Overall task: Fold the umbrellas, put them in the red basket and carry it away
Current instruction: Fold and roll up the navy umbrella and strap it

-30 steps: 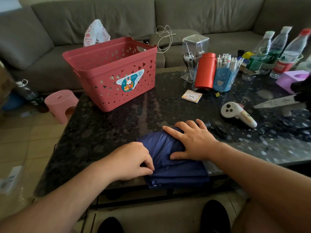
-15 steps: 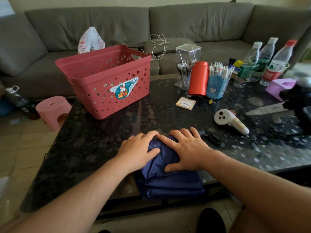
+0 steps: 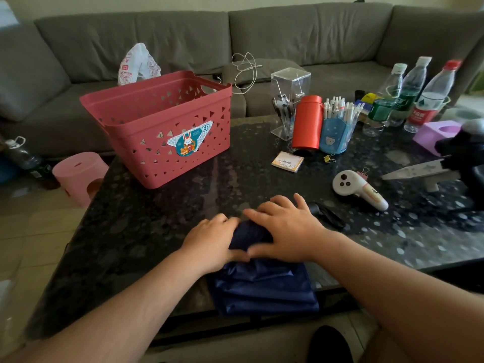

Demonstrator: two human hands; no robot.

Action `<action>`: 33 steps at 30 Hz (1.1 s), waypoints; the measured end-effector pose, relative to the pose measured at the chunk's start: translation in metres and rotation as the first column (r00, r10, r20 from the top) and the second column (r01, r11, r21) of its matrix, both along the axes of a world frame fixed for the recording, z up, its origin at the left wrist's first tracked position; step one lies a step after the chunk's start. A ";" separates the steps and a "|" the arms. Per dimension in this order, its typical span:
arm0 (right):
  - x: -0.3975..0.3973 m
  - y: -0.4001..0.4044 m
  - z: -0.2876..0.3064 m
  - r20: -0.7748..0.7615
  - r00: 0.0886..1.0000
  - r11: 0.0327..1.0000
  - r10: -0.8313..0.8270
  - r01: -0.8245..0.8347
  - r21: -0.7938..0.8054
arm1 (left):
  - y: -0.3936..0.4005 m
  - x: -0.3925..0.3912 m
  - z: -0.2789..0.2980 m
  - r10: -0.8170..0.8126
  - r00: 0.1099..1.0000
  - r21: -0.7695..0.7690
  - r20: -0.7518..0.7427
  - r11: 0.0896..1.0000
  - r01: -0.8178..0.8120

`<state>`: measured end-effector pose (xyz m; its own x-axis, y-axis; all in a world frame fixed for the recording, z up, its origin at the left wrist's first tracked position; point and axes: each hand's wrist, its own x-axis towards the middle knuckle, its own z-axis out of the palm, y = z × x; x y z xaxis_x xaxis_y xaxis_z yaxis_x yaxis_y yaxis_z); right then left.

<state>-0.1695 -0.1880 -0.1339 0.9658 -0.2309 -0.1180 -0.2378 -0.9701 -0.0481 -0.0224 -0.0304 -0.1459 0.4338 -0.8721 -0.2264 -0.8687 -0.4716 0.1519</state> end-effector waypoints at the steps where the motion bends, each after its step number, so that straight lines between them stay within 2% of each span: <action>1: 0.003 -0.001 0.001 0.039 0.999 1.000 -0.008 0.007 0.023 | -0.001 -0.001 0.001 0.005 1.000 0.005 -0.006 1.000 -0.005; 12: 0.007 -0.012 -0.009 -0.018 0.993 0.994 0.113 -0.113 0.008 | -0.011 0.004 0.025 0.135 0.981 0.080 -0.139 0.989 -0.125; 15: 0.009 -0.009 -0.005 0.045 0.990 0.990 0.131 -0.128 -0.064 | -0.007 0.007 0.036 0.138 0.980 0.066 -0.143 0.989 -0.130; 17: 0.011 -0.003 0.006 0.091 0.987 0.986 0.132 -0.121 -0.118 | -0.003 0.011 0.046 0.110 0.980 0.060 -0.164 0.993 -0.101; 20: 0.014 0.010 0.023 0.051 0.992 0.986 0.112 -0.105 -0.131 | 0.006 0.017 0.061 -0.012 0.985 0.114 -0.174 0.993 0.032; 24: 0.015 0.027 0.042 0.029 0.996 0.989 0.089 -0.084 -0.125 | 0.018 0.019 0.079 -0.173 0.983 0.157 -0.067 0.971 0.181; 26: 0.018 0.033 0.050 0.022 0.997 0.989 0.080 -0.077 -0.128 | 0.022 0.016 0.086 -0.180 0.976 0.126 -0.124 0.973 0.195; 28: 0.022 0.035 0.058 -0.012 0.998 0.994 0.063 -0.064 -0.093 | 0.024 0.011 0.089 -0.148 0.977 0.089 -0.151 0.983 0.162; 30: 0.026 0.031 0.066 -0.068 0.997 0.999 0.048 -0.049 -0.009 | 0.026 0.010 0.086 -0.109 0.993 0.082 -0.047 0.990 0.113; 33: 0.028 0.019 0.074 -0.167 0.985 0.961 0.036 0.012 0.277 | 0.028 0.009 0.083 -0.091 0.995 0.071 0.048 0.994 0.088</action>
